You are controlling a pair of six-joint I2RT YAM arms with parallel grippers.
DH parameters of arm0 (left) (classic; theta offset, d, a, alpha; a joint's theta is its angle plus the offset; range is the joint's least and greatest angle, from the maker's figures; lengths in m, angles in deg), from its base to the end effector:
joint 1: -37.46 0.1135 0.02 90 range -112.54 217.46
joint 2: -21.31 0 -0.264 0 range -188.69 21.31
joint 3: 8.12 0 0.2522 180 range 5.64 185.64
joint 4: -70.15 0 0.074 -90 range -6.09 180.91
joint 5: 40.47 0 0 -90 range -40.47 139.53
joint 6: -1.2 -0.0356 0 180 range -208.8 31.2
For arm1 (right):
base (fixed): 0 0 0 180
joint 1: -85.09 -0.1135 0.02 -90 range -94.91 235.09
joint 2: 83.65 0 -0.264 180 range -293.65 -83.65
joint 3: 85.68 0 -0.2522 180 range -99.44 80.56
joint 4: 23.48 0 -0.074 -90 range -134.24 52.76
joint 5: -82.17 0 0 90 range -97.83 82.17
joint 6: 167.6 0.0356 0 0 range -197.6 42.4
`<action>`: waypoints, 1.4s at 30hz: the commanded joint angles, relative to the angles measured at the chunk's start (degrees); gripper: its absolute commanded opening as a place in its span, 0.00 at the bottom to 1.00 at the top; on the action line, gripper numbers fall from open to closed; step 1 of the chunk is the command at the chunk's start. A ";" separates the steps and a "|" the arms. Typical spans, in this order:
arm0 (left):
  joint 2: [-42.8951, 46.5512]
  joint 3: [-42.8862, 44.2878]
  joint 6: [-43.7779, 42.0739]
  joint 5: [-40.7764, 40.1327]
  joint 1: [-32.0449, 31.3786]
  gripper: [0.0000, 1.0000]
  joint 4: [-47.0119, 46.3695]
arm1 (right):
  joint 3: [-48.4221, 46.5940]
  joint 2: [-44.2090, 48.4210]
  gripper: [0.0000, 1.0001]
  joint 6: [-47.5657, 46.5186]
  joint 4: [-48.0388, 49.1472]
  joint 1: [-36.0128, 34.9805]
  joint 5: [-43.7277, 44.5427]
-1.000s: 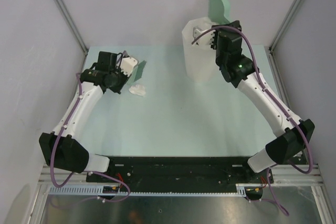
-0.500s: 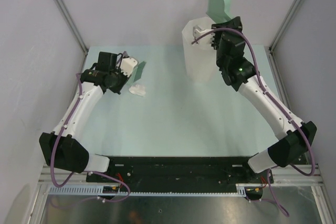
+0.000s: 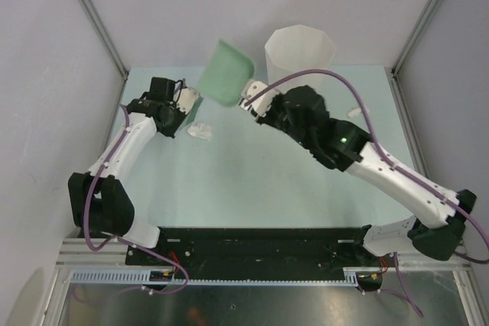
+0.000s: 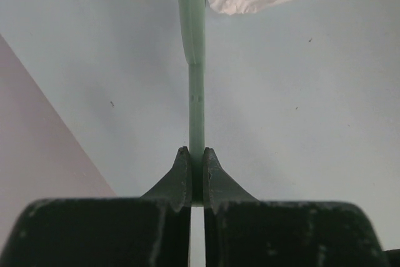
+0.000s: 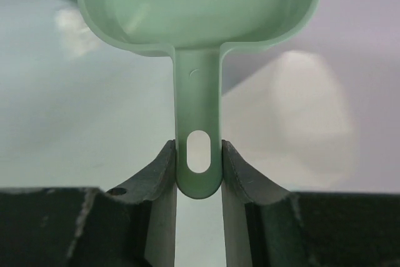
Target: Sweep away the paper scraps from the table
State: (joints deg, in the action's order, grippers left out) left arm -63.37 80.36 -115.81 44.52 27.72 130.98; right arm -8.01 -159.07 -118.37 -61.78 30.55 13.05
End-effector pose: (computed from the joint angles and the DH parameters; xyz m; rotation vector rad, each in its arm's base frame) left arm 0.3028 -0.0488 0.3012 0.7805 2.4556 0.2259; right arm 0.1749 0.2236 0.4620 -1.1086 1.3653 -0.1475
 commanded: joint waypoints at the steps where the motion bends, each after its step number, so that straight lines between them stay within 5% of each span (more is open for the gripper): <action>1: -0.30 -0.27 0.29 -1.66 1.47 0.00 -2.51 | 3.41 -4.81 0.00 25.11 -8.41 -0.04 -12.25; 10: -3.20 -1.42 0.81 1.23 2.44 0.00 -2.86 | 12.19 -11.31 0.00 39.79 -12.47 3.12 -22.88; 18: -5.84 -1.68 0.38 4.49 2.27 0.00 -2.95 | 14.13 -21.17 0.00 43.32 -10.80 4.44 -25.63; 34: 3.99 -10.56 -6.13 29.97 -6.08 0.00 1.62 | 14.04 -28.56 0.00 42.80 -3.06 4.80 -18.08; 42: 8.22 -7.13 -2.88 21.99 -2.31 0.00 2.77 | 18.69 -23.38 0.00 42.00 -3.33 4.01 -13.33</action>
State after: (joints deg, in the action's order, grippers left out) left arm -57.67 70.02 -119.24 67.95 22.96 133.07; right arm 7.42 -187.46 -76.12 -65.58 34.85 -4.30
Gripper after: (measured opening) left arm 0.036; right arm 0.306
